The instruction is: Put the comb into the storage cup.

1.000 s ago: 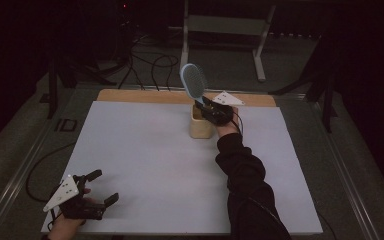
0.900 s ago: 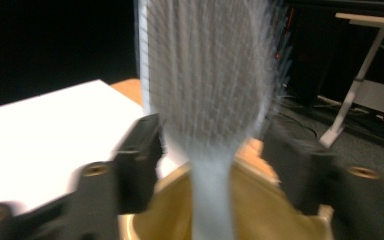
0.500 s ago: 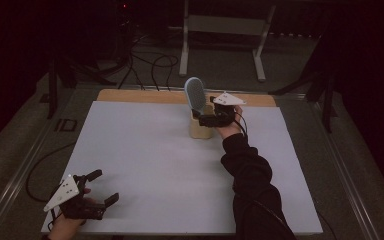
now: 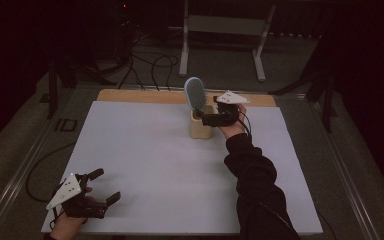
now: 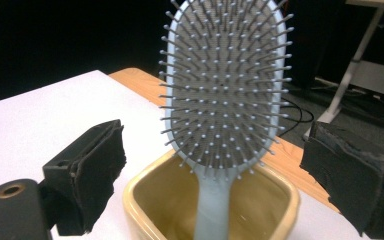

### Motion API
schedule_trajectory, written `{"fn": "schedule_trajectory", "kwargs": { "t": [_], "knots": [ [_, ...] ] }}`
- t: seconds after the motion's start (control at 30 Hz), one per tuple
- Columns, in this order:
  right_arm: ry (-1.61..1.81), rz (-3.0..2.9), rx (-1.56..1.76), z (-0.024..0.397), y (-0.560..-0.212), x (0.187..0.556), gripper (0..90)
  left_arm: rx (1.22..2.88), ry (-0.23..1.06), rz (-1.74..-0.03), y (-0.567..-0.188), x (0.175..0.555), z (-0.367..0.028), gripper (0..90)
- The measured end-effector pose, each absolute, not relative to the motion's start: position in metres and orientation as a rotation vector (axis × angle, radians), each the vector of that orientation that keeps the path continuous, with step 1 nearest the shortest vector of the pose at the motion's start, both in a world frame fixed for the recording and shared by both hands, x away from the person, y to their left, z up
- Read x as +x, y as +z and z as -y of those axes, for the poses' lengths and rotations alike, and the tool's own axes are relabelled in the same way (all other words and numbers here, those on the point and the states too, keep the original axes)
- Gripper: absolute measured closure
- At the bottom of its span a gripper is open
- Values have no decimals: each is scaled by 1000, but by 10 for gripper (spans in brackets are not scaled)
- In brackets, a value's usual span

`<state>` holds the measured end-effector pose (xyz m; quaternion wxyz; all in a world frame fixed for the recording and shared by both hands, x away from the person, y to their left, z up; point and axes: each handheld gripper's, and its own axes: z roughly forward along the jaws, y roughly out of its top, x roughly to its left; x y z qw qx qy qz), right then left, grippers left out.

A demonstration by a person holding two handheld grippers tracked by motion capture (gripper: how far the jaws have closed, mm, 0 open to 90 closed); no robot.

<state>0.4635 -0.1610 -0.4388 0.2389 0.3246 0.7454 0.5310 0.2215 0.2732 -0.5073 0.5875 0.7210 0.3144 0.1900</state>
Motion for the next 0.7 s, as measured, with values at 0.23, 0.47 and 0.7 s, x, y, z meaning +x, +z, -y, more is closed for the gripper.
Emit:
{"fn": "schedule_trajectory", "kwargs": {
  "t": [0.23,0.47,0.7],
  "knots": [
    [1430,-2062,923,165,-430,463,95,1680,441,-729,-508,223,-272,0],
    [1418,-2075,937,163,-426,460,95,1684,443,-723,-507,221,-273,0],
    [1415,-2083,951,164,-419,452,95,1675,453,-725,-507,216,-277,0]
  ]
}}
